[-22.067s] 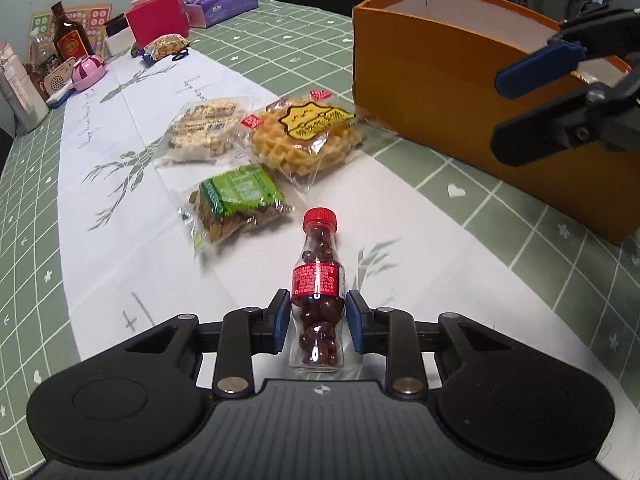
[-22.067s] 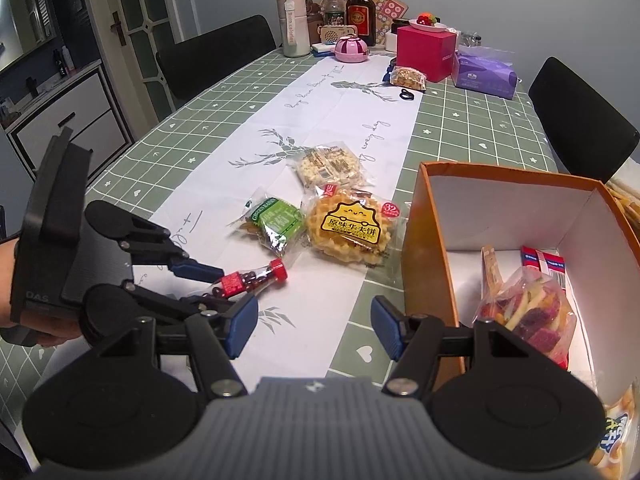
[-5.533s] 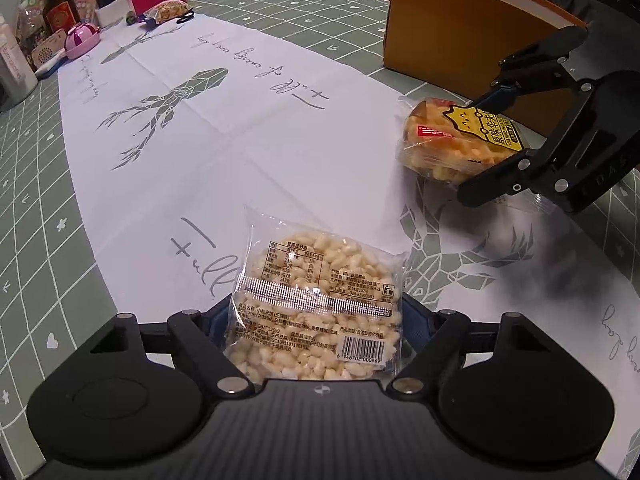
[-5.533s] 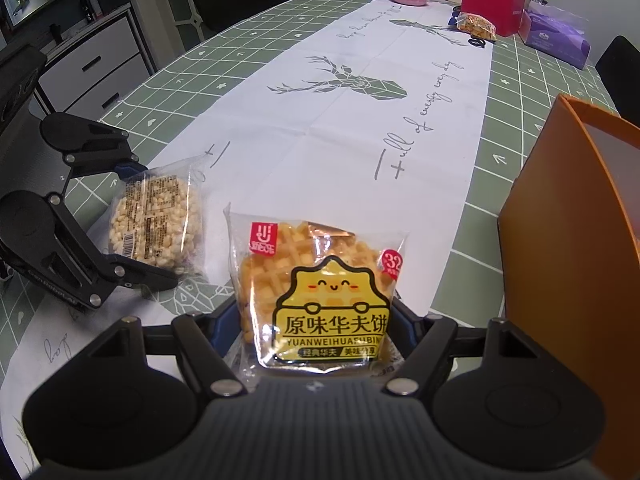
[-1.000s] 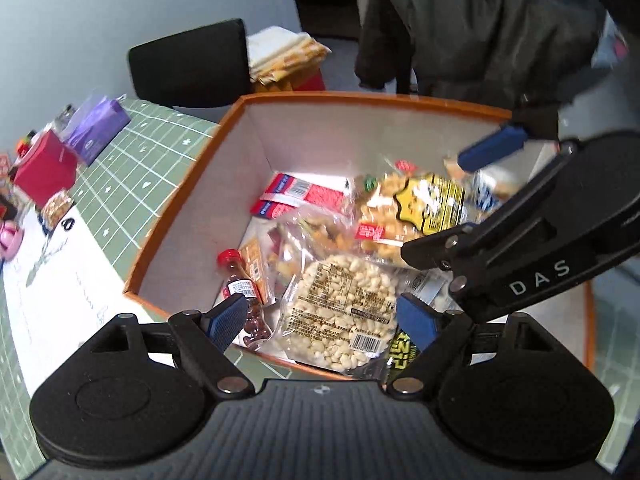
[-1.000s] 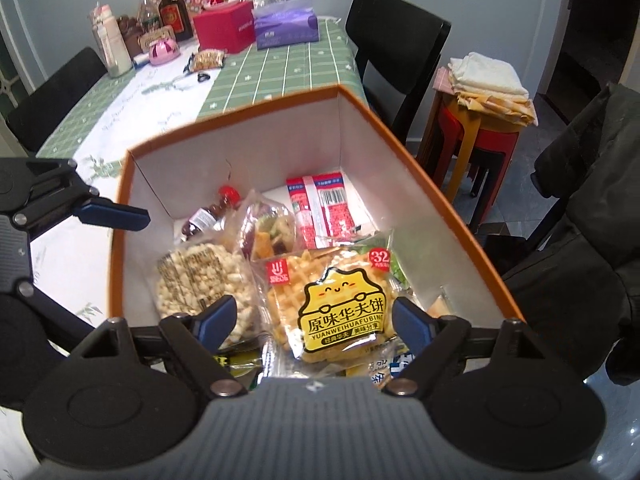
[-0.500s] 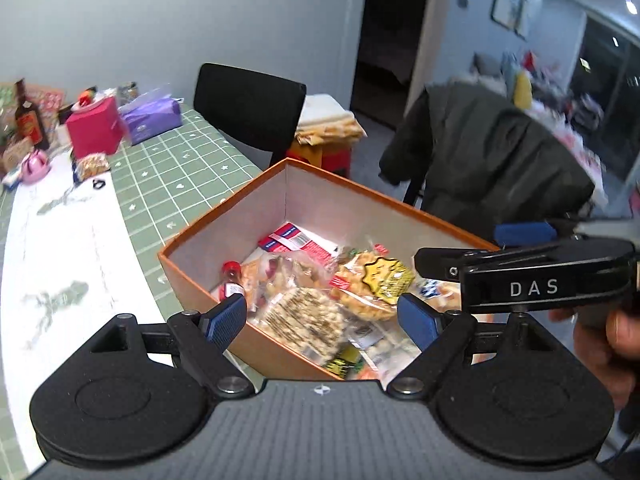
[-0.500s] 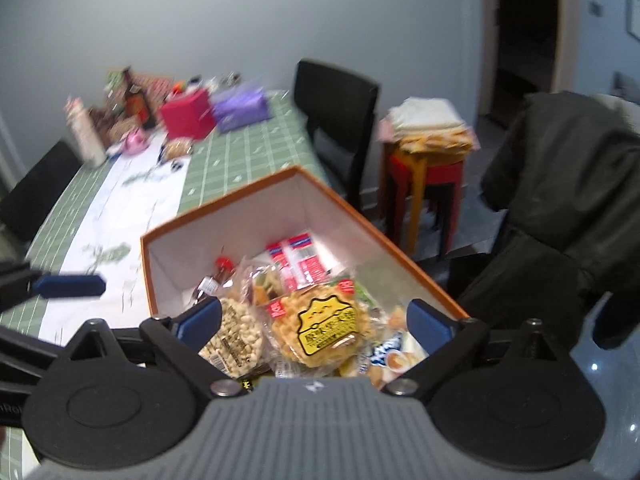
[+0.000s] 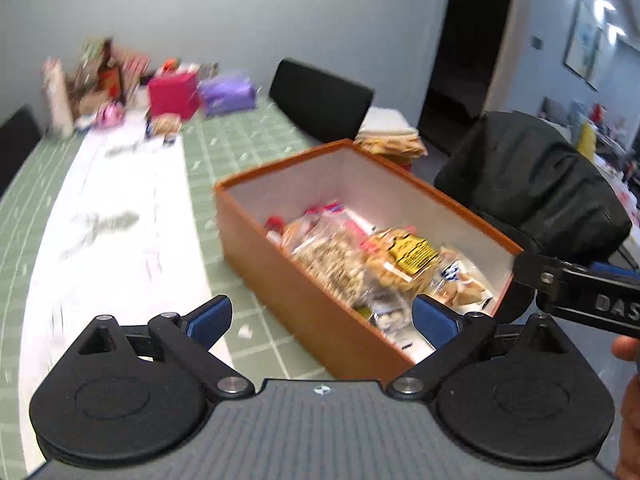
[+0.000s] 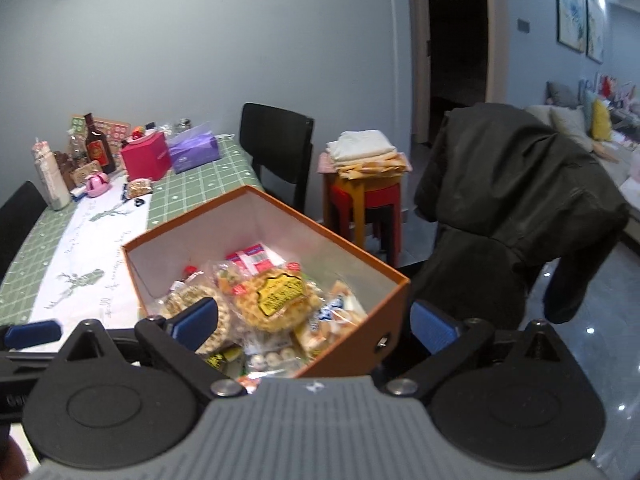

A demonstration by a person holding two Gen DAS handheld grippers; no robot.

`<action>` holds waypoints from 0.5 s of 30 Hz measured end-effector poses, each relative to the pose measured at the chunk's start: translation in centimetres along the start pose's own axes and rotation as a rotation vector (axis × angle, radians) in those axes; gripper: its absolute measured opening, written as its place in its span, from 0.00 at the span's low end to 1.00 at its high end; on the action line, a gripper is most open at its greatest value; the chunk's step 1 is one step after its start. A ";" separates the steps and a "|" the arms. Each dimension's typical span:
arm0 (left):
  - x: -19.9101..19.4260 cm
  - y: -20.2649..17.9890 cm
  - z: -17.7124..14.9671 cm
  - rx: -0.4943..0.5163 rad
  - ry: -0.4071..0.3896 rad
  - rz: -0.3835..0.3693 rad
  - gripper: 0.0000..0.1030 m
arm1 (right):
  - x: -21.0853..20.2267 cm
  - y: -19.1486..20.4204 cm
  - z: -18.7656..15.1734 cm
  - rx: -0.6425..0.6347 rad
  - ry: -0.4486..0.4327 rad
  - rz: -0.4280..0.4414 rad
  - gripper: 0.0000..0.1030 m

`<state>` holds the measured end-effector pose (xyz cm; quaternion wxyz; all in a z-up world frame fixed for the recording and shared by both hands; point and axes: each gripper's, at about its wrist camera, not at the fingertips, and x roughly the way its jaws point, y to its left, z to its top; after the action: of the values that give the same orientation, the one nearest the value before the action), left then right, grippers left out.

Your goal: Organize snacks

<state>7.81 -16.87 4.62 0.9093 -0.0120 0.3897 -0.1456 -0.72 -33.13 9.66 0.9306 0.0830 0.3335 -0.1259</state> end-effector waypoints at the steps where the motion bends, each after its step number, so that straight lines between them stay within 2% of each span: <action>1: -0.1 0.5 0.0 -0.012 0.005 -0.005 1.00 | 0.0 -0.1 -0.2 0.005 0.008 -0.006 0.97; 6: -0.4 1.2 0.2 0.016 -0.014 0.011 1.00 | 0.5 -0.6 -0.5 0.100 0.097 0.004 0.97; 15: -0.8 1.3 -0.1 0.015 -0.014 -0.001 1.00 | 1.3 2.2 -0.8 0.000 0.127 -0.027 0.97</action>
<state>7.50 -15.38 4.95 0.9120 -0.0062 0.3823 -0.1488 0.39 -31.11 8.36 0.9058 0.0864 0.3929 -0.1327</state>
